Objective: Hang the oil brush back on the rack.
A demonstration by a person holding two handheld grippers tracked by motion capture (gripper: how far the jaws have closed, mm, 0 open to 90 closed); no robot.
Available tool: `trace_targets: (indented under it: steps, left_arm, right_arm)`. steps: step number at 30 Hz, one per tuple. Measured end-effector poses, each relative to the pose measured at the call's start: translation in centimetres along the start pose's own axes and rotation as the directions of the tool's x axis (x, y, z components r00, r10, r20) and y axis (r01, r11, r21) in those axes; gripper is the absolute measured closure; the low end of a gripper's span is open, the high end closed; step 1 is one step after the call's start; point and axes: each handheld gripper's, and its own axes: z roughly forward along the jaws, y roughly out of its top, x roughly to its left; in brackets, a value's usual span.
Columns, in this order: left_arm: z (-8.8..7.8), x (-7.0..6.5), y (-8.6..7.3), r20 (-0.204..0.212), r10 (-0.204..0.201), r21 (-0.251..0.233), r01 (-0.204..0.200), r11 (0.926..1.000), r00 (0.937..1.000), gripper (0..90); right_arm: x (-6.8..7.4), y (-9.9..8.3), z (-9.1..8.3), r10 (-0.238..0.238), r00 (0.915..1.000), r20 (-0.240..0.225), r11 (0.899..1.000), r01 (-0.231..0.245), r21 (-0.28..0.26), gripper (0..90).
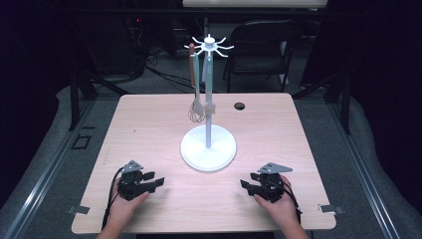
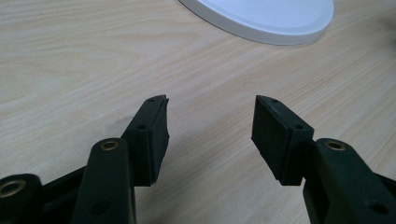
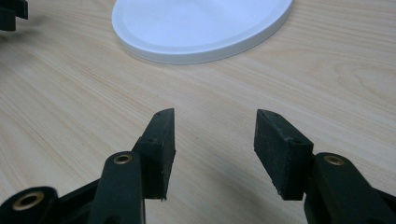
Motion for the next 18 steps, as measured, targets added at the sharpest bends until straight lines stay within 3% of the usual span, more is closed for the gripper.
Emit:
trace_targets:
  steps: [18]
  left_arm:
    - [-0.08, 0.44, 0.08, -0.015, -0.004, -0.012, 0.003, 0.9999, 0.9999, 43.0]
  right_arm:
    - [0.14, -0.02, 0.05, -0.008, 0.9999, 0.01, 1.0, 0.008, 0.001, 47.3]
